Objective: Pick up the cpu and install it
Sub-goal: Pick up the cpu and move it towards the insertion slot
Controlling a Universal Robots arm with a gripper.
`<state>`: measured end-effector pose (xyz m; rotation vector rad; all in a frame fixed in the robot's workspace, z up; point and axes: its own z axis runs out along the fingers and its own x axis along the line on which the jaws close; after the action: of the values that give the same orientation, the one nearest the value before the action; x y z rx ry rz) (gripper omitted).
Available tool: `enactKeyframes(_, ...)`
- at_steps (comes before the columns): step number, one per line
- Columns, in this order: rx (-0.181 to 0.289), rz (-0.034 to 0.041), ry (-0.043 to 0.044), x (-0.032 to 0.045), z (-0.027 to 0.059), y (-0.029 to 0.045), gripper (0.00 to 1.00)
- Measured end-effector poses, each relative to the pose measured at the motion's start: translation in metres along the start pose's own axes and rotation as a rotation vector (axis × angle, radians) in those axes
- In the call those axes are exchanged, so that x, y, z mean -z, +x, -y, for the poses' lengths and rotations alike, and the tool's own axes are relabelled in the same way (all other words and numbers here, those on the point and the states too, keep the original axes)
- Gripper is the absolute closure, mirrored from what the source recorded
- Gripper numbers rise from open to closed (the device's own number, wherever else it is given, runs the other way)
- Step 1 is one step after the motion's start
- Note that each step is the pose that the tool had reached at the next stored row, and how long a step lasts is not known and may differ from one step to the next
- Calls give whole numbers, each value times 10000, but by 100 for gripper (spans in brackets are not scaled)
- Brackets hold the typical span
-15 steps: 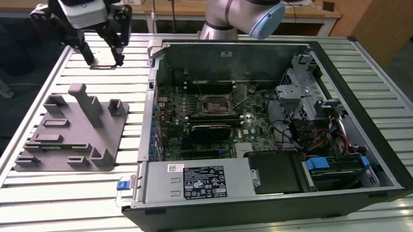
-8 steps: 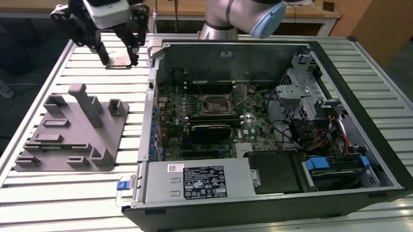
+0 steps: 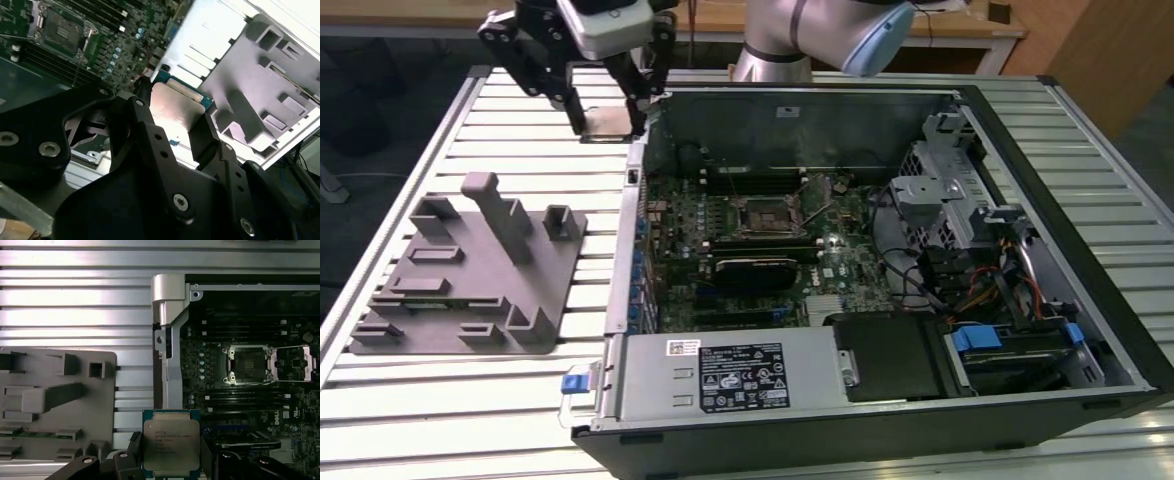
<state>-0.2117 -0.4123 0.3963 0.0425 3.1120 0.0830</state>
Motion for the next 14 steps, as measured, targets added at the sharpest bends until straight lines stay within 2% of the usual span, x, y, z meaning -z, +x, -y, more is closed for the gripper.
enactKeyframes(9,0,1,-1,-12,-11,-407,45)
enactKeyframes(14,0,1,-1,-18,-16,-578,45)
